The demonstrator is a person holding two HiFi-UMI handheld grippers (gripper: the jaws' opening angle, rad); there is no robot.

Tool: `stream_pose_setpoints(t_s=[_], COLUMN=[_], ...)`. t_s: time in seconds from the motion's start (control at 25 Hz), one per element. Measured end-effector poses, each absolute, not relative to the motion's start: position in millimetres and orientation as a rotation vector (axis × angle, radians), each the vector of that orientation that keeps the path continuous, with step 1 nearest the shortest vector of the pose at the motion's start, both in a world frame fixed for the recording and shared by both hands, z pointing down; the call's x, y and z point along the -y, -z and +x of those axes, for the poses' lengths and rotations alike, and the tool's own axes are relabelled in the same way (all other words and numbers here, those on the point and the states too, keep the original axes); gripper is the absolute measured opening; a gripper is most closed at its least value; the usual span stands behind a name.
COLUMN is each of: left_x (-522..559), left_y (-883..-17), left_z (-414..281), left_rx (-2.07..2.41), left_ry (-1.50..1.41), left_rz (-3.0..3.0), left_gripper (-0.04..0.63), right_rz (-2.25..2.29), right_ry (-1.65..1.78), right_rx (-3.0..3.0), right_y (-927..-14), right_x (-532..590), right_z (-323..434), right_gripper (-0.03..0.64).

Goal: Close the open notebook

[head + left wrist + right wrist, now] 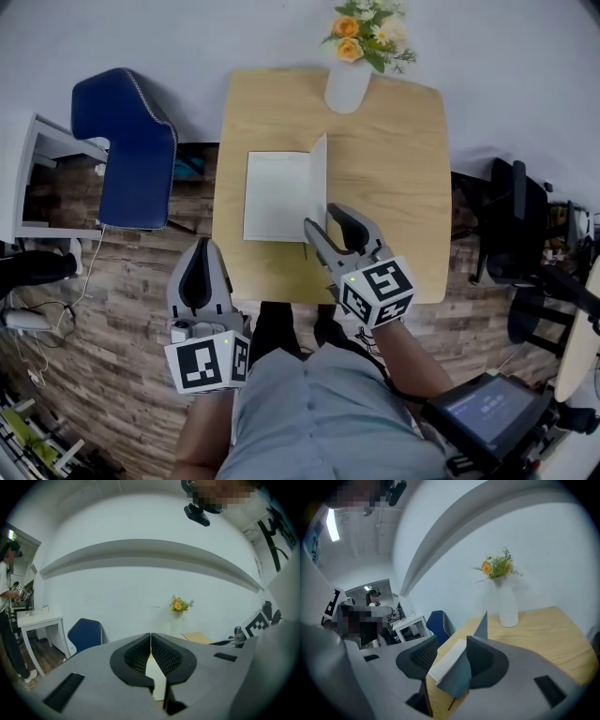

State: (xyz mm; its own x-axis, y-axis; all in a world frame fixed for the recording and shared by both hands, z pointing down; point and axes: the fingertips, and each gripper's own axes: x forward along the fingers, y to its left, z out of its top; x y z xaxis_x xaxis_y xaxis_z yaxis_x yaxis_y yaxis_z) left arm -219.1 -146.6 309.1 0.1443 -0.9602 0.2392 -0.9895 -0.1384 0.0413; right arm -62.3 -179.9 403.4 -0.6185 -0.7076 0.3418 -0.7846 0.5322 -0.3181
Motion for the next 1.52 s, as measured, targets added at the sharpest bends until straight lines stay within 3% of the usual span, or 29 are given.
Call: stream_pose_setpoints(t_s=[0.32, 0.56, 1.52], left_x=[147, 151, 156], left_y=[-313, -319, -372], left_z=[-232, -231, -127], left_rx=[1.947, 1.922, 1.604], left_ry=[-0.22, -0.232, -0.486], left_rz=[2.192, 2.194, 2.348], left_gripper=[0.021, 0.02, 0.02], right_rz=[1.251, 1.386, 1.754], right_ry=[-0.606, -0.591, -0.892], right_rx=[2.633, 2.583, 2.39], right_y=[-392, -393, -465], right_x=[189, 197, 164], right_z=[-82, -53, 67], right_gripper=[0.195, 0.195, 0.195])
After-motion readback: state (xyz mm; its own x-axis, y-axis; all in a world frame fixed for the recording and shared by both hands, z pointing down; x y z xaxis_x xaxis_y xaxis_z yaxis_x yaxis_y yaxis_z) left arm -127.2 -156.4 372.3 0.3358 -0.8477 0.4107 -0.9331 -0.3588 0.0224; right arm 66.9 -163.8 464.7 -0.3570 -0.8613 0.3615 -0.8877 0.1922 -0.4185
